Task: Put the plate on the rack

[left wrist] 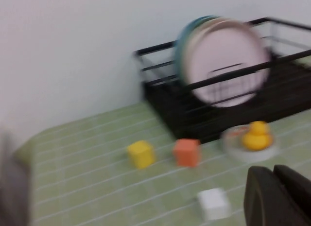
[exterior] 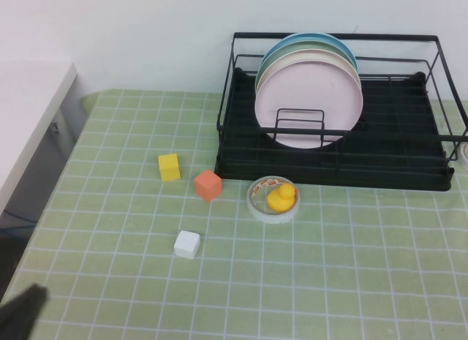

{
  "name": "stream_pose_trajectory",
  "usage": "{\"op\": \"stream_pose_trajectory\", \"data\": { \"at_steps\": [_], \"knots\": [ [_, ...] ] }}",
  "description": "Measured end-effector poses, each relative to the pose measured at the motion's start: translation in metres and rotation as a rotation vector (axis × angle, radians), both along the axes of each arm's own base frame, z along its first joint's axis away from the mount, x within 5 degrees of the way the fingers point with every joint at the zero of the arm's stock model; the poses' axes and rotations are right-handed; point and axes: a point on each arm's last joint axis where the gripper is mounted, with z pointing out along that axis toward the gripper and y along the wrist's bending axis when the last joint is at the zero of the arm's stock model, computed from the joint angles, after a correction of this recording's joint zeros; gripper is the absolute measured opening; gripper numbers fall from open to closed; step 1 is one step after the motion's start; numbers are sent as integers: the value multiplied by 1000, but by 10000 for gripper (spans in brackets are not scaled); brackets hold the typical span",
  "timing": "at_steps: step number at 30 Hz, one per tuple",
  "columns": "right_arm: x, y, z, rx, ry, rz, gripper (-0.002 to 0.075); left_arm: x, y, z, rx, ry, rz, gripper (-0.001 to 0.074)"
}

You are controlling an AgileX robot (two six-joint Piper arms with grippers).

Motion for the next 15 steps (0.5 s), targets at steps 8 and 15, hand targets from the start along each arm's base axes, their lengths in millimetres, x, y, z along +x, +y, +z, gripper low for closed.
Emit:
{"op": "stream_pose_trajectory", "data": {
  "at_steps": [8,15],
  "knots": [
    [-2,-1,-4,-14,47,-4,0,7,20,-3,1,32,230,0],
    [-2,-1,-4,-15,51,-4,0,-7,-12,8,-14,-46,-155,-1]
  ]
}}
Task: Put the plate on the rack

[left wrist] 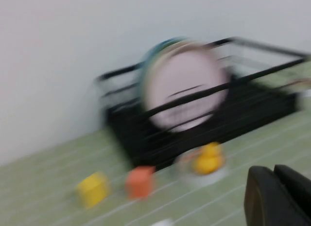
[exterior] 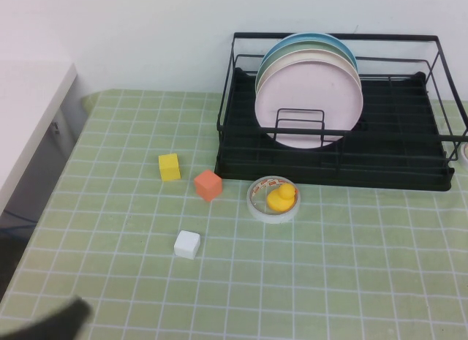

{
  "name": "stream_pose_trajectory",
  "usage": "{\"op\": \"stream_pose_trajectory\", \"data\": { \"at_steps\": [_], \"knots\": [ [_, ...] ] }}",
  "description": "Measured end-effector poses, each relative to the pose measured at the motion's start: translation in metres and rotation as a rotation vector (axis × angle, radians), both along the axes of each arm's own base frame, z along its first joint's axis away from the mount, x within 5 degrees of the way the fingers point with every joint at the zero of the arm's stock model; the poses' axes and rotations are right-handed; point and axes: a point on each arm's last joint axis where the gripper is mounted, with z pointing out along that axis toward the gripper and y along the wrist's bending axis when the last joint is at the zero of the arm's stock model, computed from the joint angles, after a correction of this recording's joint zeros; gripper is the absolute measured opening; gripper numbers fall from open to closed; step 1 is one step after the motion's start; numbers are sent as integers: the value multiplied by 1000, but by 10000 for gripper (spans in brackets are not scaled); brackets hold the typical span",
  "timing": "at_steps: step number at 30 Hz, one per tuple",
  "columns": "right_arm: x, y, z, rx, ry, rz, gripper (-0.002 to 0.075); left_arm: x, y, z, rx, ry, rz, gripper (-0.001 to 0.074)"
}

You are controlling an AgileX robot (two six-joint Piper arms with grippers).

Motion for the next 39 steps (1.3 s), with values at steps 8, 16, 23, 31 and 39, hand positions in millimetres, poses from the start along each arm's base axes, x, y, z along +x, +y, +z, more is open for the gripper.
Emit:
{"op": "stream_pose_trajectory", "data": {
  "at_steps": [8,16,23,31,39],
  "knots": [
    [0,0,0,-1,2,0,0,-15,-17,3,57,-88,-246,-1],
    [0,0,0,0,2,0,0,2,3,0,71,-37,37,-1],
    [0,0,0,1,4,0,0,5,22,1,-10,-11,251,-1],
    [0,0,0,1,4,0,0,-9,36,-10,-63,-123,398,-1],
    [0,0,0,1,4,0,0,-9,39,-17,-64,-113,452,-1]
  ]
}}
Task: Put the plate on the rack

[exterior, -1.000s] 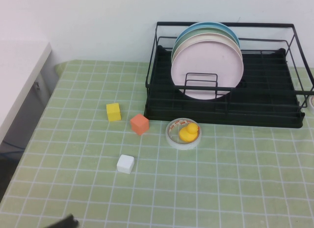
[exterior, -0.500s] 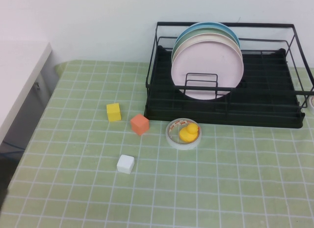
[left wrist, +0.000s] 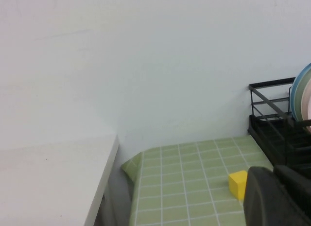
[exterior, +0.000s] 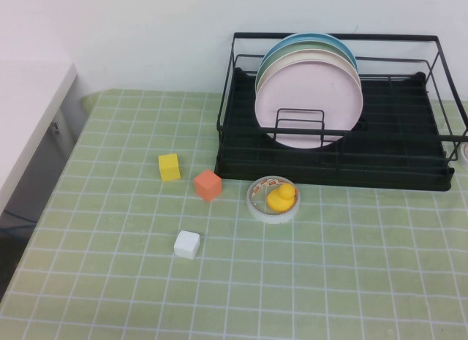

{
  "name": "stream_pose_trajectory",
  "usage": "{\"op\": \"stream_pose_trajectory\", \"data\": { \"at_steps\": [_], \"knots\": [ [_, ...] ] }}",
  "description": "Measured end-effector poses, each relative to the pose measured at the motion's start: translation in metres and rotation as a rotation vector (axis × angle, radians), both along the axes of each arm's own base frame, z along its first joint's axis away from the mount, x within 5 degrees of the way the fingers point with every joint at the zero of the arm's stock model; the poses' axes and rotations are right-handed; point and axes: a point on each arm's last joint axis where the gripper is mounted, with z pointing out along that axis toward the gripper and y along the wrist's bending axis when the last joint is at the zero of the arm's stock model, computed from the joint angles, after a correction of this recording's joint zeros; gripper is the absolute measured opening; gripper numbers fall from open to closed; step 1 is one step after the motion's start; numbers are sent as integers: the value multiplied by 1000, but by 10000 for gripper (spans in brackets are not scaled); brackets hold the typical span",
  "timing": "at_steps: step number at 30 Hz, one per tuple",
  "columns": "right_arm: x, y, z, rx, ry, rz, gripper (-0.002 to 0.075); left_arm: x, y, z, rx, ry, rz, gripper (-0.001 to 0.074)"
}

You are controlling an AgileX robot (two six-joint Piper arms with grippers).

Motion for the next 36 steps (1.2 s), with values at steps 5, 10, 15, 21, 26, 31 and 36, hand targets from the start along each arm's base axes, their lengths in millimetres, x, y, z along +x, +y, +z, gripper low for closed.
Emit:
{"op": "stream_pose_trajectory", "data": {
  "at_steps": [5,10,15,21,26,31,36],
  "knots": [
    [0,0,0,0,0,0,0,0,1,0,-91,15,3,-1],
    [0,0,0,0,0,0,0,0,1,0,-149,26,1,-1],
    [0,0,0,0,0,0,0,1,0,-11,-189,96,-8,-1],
    [0,0,0,0,0,0,0,2,0,-23,-197,203,2,-1],
    [0,0,0,0,0,0,0,0,-1,-37,-179,352,5,-1],
    [0,0,0,1,0,0,0,-2,-1,-41,-158,402,5,-1],
    [0,0,0,1,0,0,0,-2,-1,-41,-191,408,9,-1]
  ]
}}
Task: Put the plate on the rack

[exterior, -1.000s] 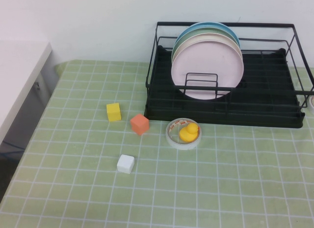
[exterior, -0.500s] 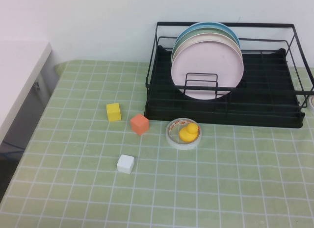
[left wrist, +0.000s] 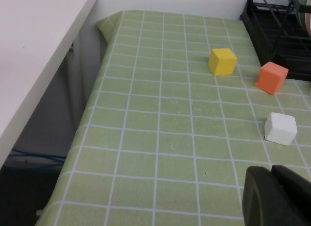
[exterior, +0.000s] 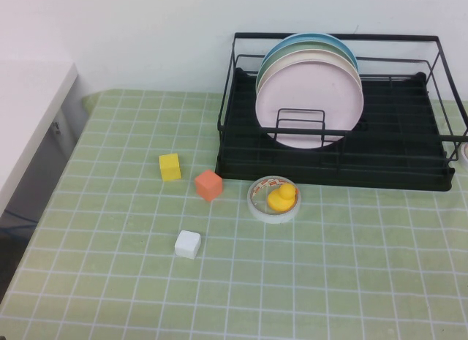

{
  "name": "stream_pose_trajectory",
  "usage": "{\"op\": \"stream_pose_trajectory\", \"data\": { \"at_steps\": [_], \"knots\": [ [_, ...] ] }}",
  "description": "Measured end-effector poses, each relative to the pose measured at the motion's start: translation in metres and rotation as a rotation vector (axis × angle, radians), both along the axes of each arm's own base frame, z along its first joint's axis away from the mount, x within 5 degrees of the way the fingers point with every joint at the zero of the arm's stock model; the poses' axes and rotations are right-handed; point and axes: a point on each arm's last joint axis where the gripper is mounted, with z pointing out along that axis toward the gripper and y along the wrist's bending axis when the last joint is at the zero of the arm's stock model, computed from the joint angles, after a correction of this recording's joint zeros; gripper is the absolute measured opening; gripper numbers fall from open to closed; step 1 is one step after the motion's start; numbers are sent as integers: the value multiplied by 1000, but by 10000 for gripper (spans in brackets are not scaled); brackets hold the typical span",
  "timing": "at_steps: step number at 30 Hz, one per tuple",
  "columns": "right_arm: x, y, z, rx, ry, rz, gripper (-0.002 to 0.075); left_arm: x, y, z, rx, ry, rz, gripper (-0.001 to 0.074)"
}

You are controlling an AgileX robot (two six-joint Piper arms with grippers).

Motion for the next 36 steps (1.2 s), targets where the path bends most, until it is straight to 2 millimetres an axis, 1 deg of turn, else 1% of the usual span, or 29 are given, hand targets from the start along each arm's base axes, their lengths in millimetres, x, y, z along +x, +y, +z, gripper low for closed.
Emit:
{"op": "stream_pose_trajectory", "data": {
  "at_steps": [36],
  "knots": [
    [0,0,0,0,0,0,0,0,0,0,7,5,1,-1]
  ]
}}
